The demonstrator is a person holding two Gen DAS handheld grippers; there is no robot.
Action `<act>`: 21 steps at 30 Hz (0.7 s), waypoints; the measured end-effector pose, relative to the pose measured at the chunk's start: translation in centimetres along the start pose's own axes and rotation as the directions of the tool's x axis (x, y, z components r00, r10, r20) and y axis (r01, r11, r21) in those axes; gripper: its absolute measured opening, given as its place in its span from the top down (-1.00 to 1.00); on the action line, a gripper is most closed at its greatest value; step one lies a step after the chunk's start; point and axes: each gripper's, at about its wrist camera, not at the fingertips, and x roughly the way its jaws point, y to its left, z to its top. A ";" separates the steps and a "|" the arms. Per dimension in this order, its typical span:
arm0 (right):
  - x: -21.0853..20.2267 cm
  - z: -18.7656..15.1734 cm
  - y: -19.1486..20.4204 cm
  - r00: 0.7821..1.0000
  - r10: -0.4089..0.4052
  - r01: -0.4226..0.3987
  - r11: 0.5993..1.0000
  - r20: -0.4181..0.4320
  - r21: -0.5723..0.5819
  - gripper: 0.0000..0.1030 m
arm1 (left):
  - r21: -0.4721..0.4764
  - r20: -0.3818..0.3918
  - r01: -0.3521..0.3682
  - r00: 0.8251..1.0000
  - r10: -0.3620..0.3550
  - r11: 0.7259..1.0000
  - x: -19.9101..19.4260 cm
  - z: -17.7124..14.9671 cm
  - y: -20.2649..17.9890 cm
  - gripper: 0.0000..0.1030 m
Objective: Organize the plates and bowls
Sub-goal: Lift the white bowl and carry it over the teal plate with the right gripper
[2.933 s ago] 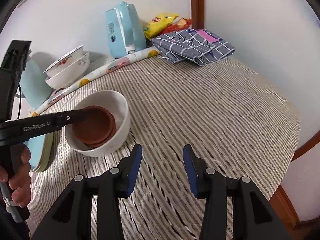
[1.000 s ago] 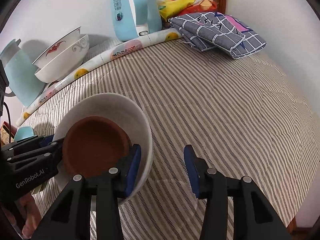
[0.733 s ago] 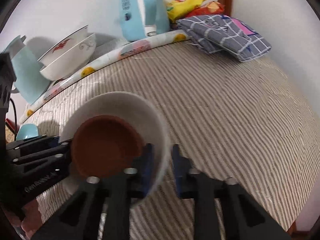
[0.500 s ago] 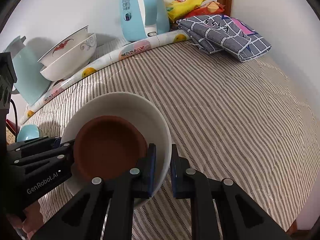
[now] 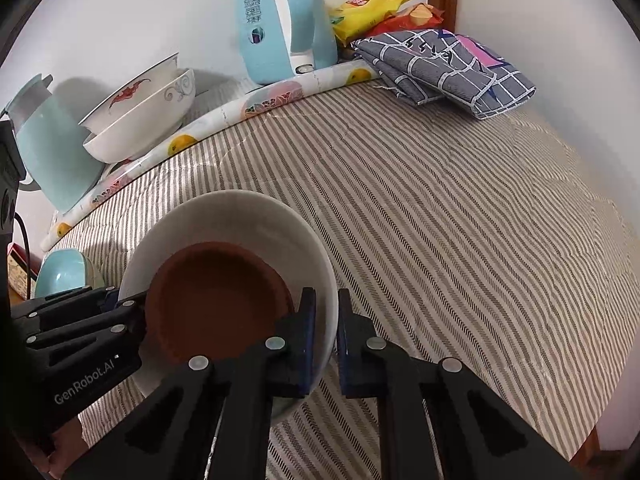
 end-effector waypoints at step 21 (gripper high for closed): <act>-3.3 -1.9 3.2 1.000 0.010 -0.009 1.000 0.025 -0.018 0.85 | -0.020 0.037 -0.008 0.999 0.009 1.000 -4.3 -2.9 1.4 0.72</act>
